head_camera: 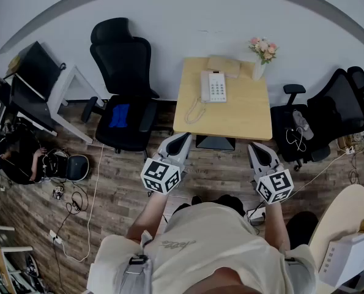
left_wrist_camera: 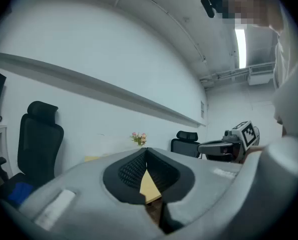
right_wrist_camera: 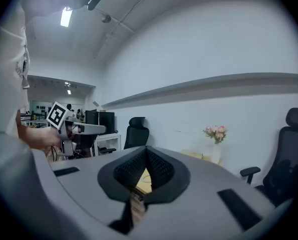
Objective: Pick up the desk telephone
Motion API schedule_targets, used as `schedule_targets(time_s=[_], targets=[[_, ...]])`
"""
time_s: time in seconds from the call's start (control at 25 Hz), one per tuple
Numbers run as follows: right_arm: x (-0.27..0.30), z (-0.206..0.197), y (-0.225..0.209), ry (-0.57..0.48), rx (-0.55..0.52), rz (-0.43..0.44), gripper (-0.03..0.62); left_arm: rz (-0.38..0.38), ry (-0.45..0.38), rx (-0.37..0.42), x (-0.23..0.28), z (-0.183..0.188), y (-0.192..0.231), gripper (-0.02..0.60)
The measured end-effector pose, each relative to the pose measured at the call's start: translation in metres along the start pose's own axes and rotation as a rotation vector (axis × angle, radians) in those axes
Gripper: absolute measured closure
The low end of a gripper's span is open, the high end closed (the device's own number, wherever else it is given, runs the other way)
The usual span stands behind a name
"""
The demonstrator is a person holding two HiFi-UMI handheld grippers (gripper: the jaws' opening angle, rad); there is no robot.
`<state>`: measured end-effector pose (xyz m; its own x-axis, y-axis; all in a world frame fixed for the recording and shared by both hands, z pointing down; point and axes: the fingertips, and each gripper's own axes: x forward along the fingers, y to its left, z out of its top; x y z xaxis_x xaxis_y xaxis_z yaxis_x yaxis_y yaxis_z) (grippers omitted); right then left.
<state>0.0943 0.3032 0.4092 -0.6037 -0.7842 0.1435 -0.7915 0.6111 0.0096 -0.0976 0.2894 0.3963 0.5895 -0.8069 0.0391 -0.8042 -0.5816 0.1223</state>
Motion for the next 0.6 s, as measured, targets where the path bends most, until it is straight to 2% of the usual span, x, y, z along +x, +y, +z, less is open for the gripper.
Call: schedule_targets(time_s=[0.24,0.44,0.6], targets=[[0.007,0.005,0.005,-0.008,0.004,0.016,0.592,-0.004,0.014,-0.002,-0.001,-0.005,0.003,0.563],[0.013,0.007,0.004,-0.028,0.053,-0.005,0.592,-0.017,0.026,-0.001,-0.001,-0.006,0.009,0.565],[0.017,0.004,0.006,0.005,0.032,-0.018,0.592,-0.020,0.041,-0.019,0.000,-0.014,0.017,0.565]])
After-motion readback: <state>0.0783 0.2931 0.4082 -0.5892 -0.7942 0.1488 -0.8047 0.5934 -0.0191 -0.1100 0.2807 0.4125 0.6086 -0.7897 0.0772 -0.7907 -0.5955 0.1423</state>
